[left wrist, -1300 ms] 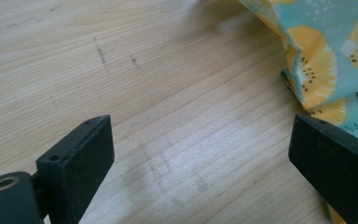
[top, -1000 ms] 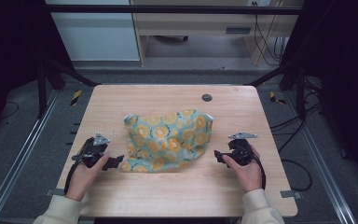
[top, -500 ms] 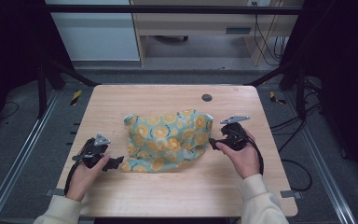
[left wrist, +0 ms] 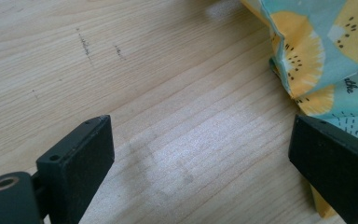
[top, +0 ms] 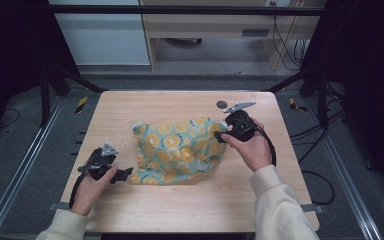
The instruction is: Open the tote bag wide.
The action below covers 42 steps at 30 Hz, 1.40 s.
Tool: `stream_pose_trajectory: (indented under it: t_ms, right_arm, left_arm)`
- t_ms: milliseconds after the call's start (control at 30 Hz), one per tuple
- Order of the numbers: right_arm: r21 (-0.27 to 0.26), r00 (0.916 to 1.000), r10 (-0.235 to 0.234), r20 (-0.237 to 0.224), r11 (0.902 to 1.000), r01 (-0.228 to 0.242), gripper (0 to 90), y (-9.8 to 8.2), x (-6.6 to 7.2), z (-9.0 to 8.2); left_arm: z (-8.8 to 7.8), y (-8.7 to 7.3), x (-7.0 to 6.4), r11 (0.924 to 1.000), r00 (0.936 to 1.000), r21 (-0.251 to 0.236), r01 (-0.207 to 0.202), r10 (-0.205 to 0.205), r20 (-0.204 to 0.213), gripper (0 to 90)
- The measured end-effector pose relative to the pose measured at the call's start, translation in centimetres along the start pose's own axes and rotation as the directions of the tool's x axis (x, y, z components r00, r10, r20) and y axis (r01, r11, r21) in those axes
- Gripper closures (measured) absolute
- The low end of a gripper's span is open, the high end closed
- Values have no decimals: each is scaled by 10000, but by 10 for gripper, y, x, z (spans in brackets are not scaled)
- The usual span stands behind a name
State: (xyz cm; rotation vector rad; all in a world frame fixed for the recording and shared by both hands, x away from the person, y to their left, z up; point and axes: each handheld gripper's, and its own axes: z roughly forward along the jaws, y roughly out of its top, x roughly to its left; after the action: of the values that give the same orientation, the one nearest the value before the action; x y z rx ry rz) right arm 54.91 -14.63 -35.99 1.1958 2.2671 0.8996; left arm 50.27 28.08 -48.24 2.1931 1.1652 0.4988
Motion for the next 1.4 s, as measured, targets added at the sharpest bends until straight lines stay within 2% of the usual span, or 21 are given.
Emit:
stream_pose_trajectory:
  t_ms: [333,567,800,867,933,1033,1133,1200,1267,1400]
  right_arm:
    - [-171,9991,119,-400,9998,-125,253,25,0,11]
    - [-190,9973,397,-618,9990,-410,263,33,0,21]
    - [-144,9959,354,-834,9992,-367,274,39,4,33]
    - [-70,9939,476,-992,9988,-485,293,41,5,39]
    - [73,9938,371,-1051,9993,-365,303,43,4,45]
    - [370,9892,592,-1344,9978,-547,331,45,4,54]
    - [607,9847,434,-1689,9976,-336,527,44,10,58]
    - [764,9875,169,-1569,9971,-50,706,43,15,58]
    - [605,9869,138,-1610,9982,-41,843,41,18,55]
    - [340,9841,-64,-1774,9993,126,900,39,25,48]
  left_arm:
    - [0,0,1,10000,10000,-33,51,-51,-48,64]
    - [-1,0,1,10000,10000,-78,20,-21,-75,65]
    - [-1,1,1,10000,9999,-57,-52,51,-93,65]
    - [-2,1,1,10000,9999,-66,-58,57,-107,65]
    - [-2,1,2,10000,9999,-66,-60,59,-112,65]
    - [-2,1,2,9999,9999,-124,0,-1,-102,65]
    - [-2,1,2,9999,10000,-93,-39,38,-90,65]
    - [-3,1,3,10000,9999,-85,-46,45,-99,65]
    - [-3,1,3,10000,10000,-55,-38,38,-81,65]
    - [-2,2,2,10000,10000,-97,4,-4,-48,66]
